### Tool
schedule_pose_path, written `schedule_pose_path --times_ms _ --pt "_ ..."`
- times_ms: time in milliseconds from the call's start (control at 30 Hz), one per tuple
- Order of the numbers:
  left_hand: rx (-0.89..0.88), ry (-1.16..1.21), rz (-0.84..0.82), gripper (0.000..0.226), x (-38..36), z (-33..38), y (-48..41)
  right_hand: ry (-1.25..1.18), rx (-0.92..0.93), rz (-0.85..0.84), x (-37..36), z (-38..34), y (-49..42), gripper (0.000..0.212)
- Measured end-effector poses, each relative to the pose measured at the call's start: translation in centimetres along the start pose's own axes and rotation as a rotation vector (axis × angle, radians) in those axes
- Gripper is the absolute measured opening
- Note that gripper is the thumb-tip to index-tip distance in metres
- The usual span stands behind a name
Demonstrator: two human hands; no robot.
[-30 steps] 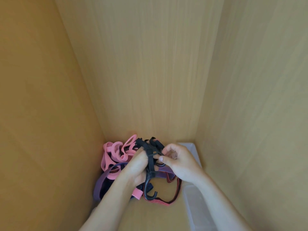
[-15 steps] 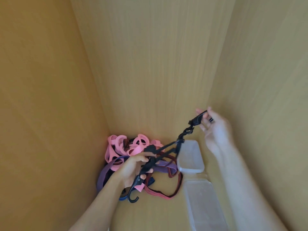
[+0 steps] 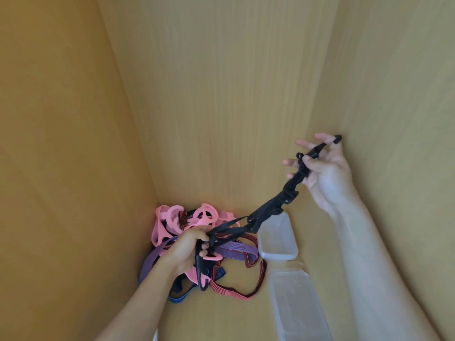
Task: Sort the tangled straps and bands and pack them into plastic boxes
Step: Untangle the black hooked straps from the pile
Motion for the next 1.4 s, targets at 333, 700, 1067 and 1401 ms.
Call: schedule_pose_path --times_ms 333,700,1067,1401 --pt "-0.085 -0.328 0.237 0.026 2.4 0.8 -0.3 0.154 0.252 0.075 -0.2 -4.0 0.3 0.036" --pt "-0.113 -0.313 0.231 0.015 1.3 2.6 0.3 0.132 0.339 0.071 -2.6 -9.1 -1.7 0.032" --pt "-0.232 -0.362 0.134 0.011 -1.3 4.2 1.3 0.066 0.495 0.083 -4.4 -12.0 0.4 0.026" --pt "-0.022 -0.299 -0.006 0.017 -1.2 1.1 2.2 0.181 0.532 0.170 -2.4 -11.5 0.9 0.036"
Point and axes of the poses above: each hand's wrist, its own y-axis away from the middle knuckle, its own x-axis out of the back of the hand, z = x × y, the point moved 8 cm from there along -y, towards the middle knuckle, and after that the axes turned 5 degrees about z, right-handed, at the moved point
